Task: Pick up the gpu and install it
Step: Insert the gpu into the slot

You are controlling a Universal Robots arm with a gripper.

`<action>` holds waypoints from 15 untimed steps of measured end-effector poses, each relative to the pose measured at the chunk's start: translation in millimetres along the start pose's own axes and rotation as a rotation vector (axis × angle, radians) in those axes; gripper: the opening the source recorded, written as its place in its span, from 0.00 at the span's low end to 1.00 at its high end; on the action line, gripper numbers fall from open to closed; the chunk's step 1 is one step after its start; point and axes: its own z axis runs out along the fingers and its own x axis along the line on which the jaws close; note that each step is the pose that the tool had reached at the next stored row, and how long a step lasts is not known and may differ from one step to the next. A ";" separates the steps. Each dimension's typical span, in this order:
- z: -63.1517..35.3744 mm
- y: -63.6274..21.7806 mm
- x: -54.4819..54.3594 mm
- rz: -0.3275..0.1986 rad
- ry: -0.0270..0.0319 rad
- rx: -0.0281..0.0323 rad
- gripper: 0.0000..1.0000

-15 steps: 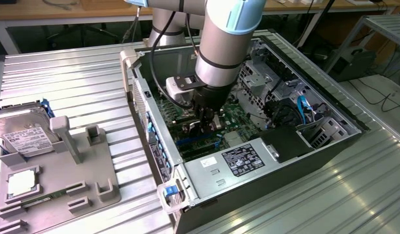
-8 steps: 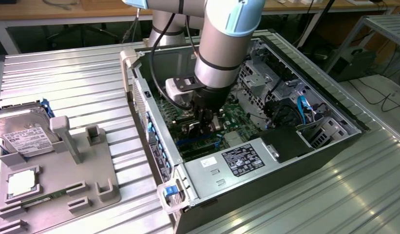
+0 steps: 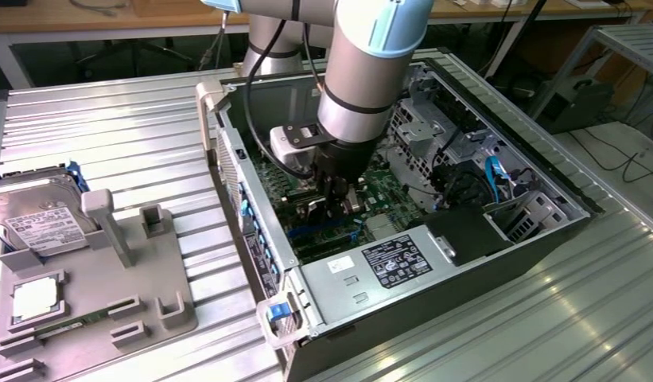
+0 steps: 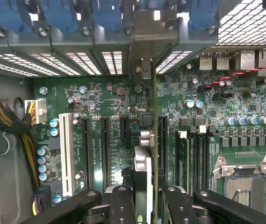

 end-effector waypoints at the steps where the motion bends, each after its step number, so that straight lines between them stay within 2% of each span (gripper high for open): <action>1: 0.0 0.0 0.0 0.000 0.0000 0.0000 0.28; 15: -0.1 0.0 0.0 0.000 0.0003 -0.0001 0.28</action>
